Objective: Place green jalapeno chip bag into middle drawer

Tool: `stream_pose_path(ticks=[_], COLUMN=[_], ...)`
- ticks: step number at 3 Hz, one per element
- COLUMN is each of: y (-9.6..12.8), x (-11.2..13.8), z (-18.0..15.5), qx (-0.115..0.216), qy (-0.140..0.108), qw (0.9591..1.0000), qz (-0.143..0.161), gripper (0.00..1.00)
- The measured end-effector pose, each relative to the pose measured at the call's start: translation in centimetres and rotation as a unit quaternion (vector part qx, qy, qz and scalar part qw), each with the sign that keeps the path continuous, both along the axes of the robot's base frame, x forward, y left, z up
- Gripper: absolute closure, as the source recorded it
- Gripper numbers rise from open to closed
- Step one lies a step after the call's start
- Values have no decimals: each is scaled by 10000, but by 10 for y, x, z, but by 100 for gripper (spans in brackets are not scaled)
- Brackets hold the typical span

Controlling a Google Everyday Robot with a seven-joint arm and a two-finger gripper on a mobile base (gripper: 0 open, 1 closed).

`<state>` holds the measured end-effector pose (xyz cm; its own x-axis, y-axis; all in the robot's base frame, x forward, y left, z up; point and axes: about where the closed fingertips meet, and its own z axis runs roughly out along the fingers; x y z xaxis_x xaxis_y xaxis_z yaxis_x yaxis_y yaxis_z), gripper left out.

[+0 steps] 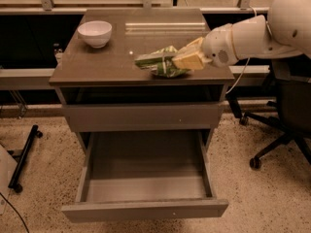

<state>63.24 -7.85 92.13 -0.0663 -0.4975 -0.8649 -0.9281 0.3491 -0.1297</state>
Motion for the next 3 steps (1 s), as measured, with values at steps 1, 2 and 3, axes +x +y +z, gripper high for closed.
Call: stream_pose_path(ticks=[1,2,3], y=[4,-6,-7], x=[-83,-153,-188], z=[-21,-80,-144], qx=[249,257,330], qy=[334,1244,2039], qw=[9977,9881,9739], qz=[541,872,944], gripper=[100,100,100])
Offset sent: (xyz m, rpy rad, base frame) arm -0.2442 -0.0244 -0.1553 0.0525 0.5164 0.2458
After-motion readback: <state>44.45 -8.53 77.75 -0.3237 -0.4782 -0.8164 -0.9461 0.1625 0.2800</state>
